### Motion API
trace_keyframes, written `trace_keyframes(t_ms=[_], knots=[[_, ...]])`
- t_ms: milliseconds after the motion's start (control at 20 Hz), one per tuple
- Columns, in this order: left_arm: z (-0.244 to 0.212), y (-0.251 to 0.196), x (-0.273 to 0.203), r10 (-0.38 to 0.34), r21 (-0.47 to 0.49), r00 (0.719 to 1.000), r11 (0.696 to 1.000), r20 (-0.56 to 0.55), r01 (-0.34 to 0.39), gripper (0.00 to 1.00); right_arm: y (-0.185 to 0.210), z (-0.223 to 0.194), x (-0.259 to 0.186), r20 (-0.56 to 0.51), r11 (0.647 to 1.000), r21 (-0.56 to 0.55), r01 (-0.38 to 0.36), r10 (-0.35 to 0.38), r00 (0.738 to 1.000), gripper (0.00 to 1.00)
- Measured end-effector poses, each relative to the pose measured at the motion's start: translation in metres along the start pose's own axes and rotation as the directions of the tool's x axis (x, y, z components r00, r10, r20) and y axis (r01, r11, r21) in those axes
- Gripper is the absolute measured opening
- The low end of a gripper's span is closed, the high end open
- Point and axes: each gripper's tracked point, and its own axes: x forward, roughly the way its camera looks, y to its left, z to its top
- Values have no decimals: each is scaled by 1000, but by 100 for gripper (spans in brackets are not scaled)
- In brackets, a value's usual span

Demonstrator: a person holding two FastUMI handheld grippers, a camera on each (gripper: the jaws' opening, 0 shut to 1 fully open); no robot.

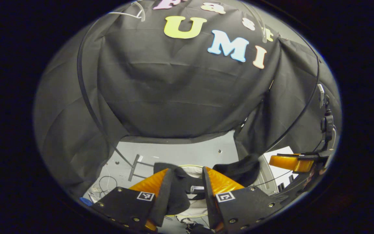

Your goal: Grasp the clothes on the hanger with both hands and then place them into the laundry hamper below.

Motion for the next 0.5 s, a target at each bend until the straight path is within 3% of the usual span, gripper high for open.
trace_keyframes(t_ms=[100,200,400,500], knots=[[-6,1,-2,13,1,1000,1000,-16,-13,75,1,0,-5,3,1000,-11,-8,8,1000,71],[-8,7,-6,35,9,999,999,-18,-35,92,-2,8,-16,38,1000,-23,1,0,999,100],[-15,7,-29,97,12,995,995,11,-97,97,-18,20,-36,124,998,-51,28,-22,992,98],[-14,0,-46,120,3,992,993,32,-120,94,-31,27,-48,177,997,-63,40,-28,984,99]])
